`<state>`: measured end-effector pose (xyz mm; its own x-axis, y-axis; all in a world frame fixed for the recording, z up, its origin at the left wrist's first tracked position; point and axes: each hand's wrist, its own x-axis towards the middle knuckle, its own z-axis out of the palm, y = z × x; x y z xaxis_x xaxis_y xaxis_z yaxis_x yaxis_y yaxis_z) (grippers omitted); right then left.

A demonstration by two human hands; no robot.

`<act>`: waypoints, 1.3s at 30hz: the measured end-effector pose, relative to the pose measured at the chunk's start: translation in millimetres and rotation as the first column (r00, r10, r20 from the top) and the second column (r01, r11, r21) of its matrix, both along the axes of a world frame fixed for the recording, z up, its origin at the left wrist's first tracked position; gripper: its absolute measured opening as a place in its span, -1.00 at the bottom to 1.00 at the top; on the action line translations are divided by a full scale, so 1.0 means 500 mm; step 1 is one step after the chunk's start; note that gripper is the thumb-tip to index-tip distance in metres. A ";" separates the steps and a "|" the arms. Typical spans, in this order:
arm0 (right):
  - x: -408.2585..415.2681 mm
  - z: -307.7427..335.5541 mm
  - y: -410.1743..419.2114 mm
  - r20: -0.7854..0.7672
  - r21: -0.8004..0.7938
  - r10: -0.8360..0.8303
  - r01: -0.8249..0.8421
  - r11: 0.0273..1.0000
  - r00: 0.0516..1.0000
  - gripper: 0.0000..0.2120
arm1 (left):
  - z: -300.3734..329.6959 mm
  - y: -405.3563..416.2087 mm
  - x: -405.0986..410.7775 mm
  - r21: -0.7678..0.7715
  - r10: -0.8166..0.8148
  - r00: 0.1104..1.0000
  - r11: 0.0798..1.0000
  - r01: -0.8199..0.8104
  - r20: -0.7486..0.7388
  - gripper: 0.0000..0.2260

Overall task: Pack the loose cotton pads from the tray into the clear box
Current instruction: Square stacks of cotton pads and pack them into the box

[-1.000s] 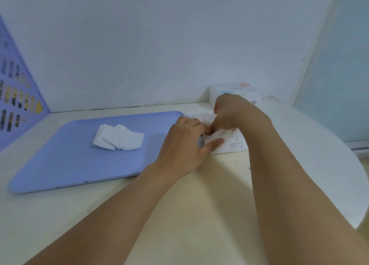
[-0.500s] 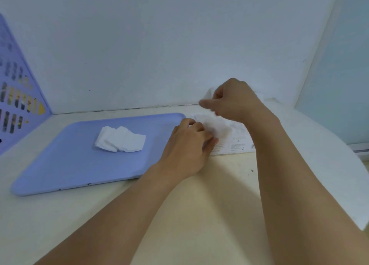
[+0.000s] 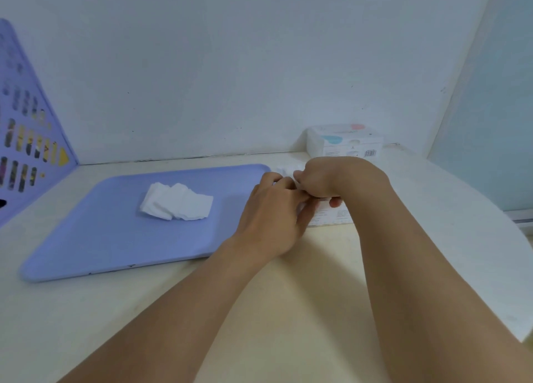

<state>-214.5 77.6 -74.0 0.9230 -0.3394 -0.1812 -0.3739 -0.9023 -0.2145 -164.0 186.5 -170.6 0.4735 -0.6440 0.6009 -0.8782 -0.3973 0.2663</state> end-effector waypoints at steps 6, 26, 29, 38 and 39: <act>-0.010 0.010 0.007 -0.037 0.202 -0.018 0.025 0.979 0.999 -0.49 | -0.005 0.010 0.018 0.008 0.001 1.000 1.000 -0.001 -0.030 -0.74; 0.103 -0.157 0.203 0.653 0.265 0.279 -0.557 0.787 0.704 -0.68 | 0.069 0.301 0.195 0.194 0.786 0.523 0.599 -0.777 -0.329 -0.15; 0.127 -0.184 0.203 0.594 0.235 0.299 -0.517 0.823 0.746 -0.66 | 0.021 0.342 0.209 0.291 0.752 0.408 0.604 -0.742 -0.518 0.07; 0.137 -0.185 0.179 0.569 0.383 0.148 -0.420 0.823 0.809 -0.67 | 0.011 0.285 0.199 0.251 0.659 0.592 0.738 -0.626 -0.464 -0.24; 0.137 -0.184 0.176 0.571 0.381 0.145 -0.417 0.825 0.808 -0.67 | 0.010 0.283 0.200 0.224 0.632 0.609 0.759 -0.612 -0.478 -0.29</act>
<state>-145.8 165.7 -166.0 0.9629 -0.0475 0.2658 0.1632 -0.6817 -0.7132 -64.2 328.1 -165.7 0.9856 -0.0953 0.1397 -0.1578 -0.8152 0.5573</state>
